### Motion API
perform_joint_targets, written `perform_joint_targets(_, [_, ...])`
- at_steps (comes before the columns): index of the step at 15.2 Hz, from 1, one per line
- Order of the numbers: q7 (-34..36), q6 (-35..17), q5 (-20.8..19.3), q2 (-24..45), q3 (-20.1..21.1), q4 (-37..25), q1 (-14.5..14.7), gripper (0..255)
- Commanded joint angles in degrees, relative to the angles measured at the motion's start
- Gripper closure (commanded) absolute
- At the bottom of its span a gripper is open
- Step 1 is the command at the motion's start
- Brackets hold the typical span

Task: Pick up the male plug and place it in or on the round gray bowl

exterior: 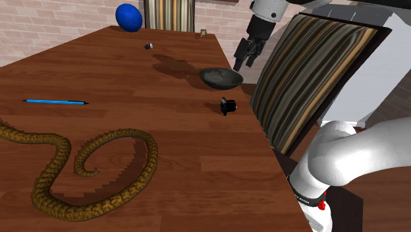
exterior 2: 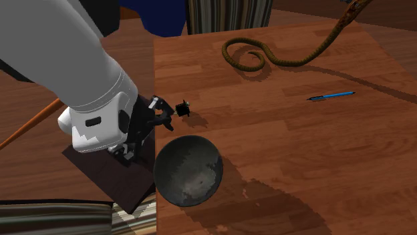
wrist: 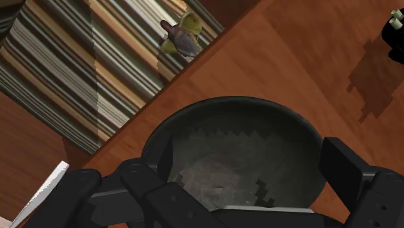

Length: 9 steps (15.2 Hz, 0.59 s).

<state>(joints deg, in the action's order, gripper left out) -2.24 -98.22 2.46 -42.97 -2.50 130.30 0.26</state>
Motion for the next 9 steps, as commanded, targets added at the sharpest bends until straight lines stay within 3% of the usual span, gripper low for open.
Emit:
perform_joint_targets(1, [0.0,0.0,0.0,0.0,0.0,0.0,0.0,0])
perform_joint_targets(9, [6.1,2.4,1.1,-1.4,11.4,2.2,4.5,0])
